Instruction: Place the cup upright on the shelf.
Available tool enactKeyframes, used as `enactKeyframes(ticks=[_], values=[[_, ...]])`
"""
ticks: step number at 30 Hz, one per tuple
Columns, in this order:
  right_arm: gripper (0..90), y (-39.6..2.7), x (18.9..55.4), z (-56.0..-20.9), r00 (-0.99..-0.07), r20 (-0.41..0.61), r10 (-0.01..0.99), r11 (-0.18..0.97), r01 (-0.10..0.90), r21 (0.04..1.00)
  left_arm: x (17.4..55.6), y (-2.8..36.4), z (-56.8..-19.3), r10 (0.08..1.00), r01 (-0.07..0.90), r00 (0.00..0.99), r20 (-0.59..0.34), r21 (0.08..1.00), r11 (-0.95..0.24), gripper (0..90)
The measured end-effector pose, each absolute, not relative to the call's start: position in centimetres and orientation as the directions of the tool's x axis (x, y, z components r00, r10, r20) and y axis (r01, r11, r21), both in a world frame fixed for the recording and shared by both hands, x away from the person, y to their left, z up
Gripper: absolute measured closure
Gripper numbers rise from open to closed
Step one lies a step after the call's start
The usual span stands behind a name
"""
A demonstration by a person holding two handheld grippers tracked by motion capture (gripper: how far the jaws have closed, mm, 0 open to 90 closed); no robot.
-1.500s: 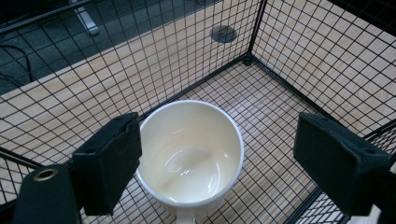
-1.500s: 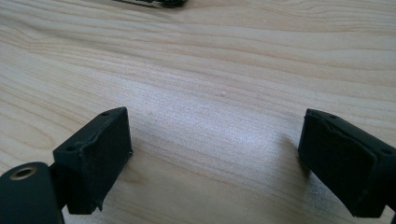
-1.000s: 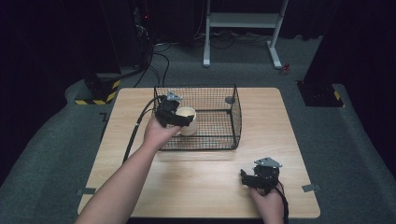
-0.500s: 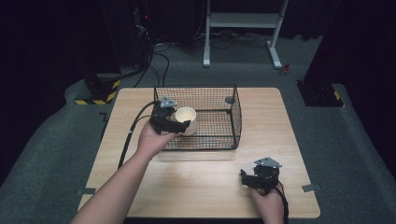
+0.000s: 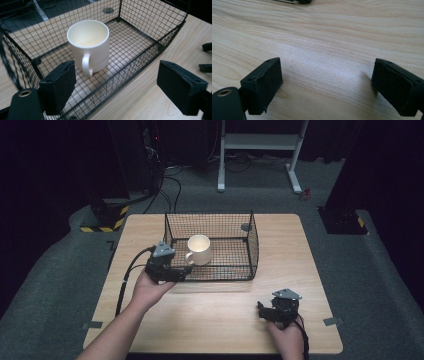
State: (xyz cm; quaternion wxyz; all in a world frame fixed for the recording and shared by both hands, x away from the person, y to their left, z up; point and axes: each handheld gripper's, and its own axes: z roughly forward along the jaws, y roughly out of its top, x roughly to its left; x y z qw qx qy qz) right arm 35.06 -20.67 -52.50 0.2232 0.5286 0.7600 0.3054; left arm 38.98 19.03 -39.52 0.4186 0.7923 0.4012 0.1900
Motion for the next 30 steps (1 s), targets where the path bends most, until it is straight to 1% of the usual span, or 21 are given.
enactKeyframes(ticks=[7, 15, 19, 20, 21, 24, 30], values=[[9.3, -20.7, 35.1, -52.5, -0.341, -0.017, 0.940, 0.254, 0.667, 0.700, 36.3, 21.2, -40.9, 0.802, 0.469, 0.597, -0.025, 0.822, -0.324, 15.6], [9.3, -20.7, 35.1, -52.5, -0.341, -0.016, 0.940, 0.254, 0.668, 0.700, 34.6, 23.2, -43.0, 0.817, 0.474, 0.577, 0.000, 0.815, -0.335, 14.7], [9.3, -20.7, 35.1, -52.5, -0.341, -0.016, 0.940, 0.254, 0.667, 0.700, 34.2, 25.0, -45.7, 0.832, 0.522, 0.554, -0.041, 0.795, -0.309, 14.5], [9.3, -20.7, 35.1, -52.5, -0.341, -0.016, 0.940, 0.254, 0.667, 0.700, 34.2, 25.0, -45.7, 0.832, 0.522, 0.554, -0.041, 0.795, -0.309, 14.3], [9.3, -20.7, 35.1, -52.5, -0.340, -0.016, 0.940, 0.254, 0.667, 0.700, 34.1, 25.8, -46.8, 0.838, 0.545, 0.544, -0.045, 0.778, -0.312, 14.2], [9.3, -20.7, 35.1, -52.5, -0.340, -0.016, 0.940, 0.254, 0.668, 0.700, 34.0, 26.5, -47.9, 0.848, 0.564, 0.528, -0.046, 0.765, -0.311, 13.4], [9.3, -20.7, 35.1, -52.5, -0.340, -0.016, 0.940, 0.253, 0.668, 0.700, 33.5, 27.9, -50.9, 0.872, 0.615, 0.490, 0.004, 0.707, -0.349, 12.3]])
